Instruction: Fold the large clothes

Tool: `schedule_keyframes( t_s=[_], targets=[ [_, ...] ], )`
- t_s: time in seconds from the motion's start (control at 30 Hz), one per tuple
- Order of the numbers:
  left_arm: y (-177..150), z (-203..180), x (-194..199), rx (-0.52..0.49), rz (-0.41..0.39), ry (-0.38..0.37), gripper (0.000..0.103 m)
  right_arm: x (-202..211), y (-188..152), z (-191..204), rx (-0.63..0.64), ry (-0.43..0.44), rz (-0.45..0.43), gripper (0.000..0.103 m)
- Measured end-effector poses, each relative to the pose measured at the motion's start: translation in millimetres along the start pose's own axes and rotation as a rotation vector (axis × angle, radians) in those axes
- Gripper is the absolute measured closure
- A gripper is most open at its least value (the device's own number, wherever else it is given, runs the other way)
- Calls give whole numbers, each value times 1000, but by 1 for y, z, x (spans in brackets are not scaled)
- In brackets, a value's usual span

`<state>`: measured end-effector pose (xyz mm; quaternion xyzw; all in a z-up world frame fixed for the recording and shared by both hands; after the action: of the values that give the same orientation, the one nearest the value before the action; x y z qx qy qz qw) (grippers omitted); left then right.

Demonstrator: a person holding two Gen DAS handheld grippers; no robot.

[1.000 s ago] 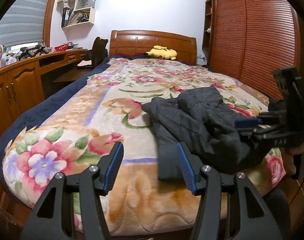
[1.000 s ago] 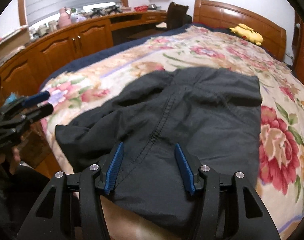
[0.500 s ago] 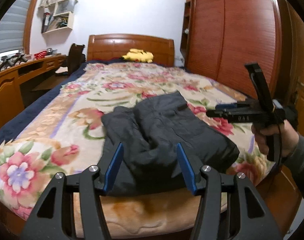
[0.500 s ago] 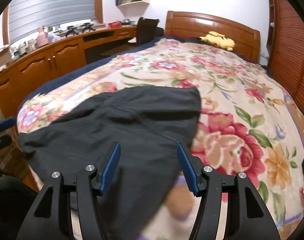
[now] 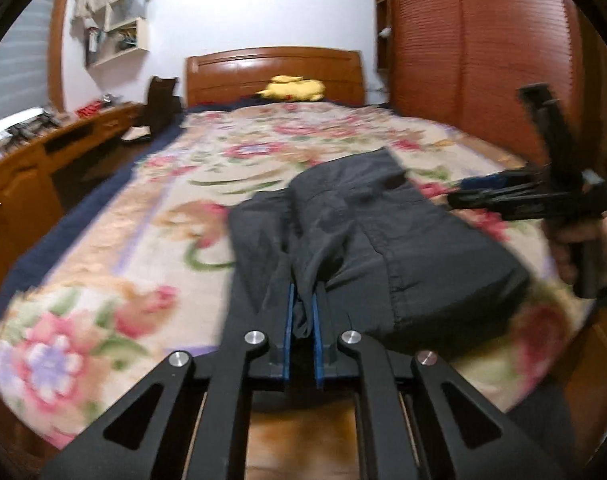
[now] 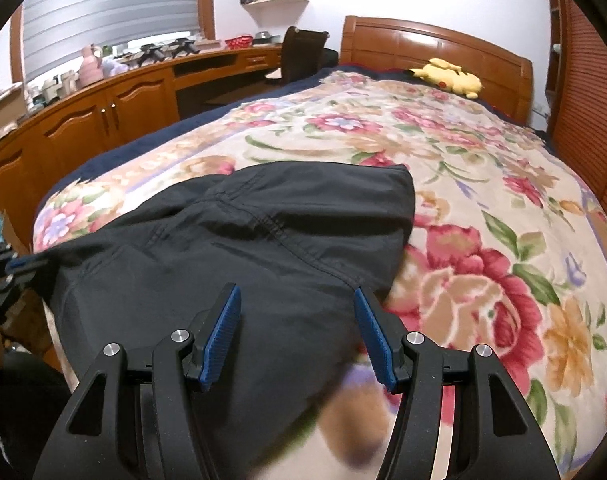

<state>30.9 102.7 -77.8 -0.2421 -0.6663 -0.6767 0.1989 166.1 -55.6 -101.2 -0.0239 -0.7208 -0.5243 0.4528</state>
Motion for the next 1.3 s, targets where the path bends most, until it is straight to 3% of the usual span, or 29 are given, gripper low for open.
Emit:
schedule_keyframes(
  t_s=[0.17,0.33,0.5,0.73,0.87,1.07,1.3],
  targets=[
    [-7,16,-8,12,36,-31,96,-4,8,2,18,8,-10,43],
    [-13,15,4,22,41,-63,86,-17,16,-3,38,-17,-5,43],
    [-32,22,11,-8,63,-25,66,-35,28,-22,29,-90,13,29],
    [-56,40,-9,30,120,18,63,-71,43,-55,-9,-131,51,24],
    [-59,47,-22,79,133,-26,58,-96,47,-71,-47,-155,80,20],
    [-57,49,-34,89,141,-38,49,-118,50,-91,-130,-108,91,9],
    [-55,47,-39,115,125,-43,48,-147,54,-100,-220,23,144,8]
  ],
)
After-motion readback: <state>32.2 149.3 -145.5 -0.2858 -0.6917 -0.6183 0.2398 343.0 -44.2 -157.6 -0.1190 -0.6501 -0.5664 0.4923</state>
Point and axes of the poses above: each gripper's, at about its wrist camera, not at the fingertips, and x roughly against the way its jaws point, z to its left, y to its top, the point moved 5 cm from there along -x, roughly the way its jaws point, and after that the axes turned 3 degrees about z, right-handed, at the moved point
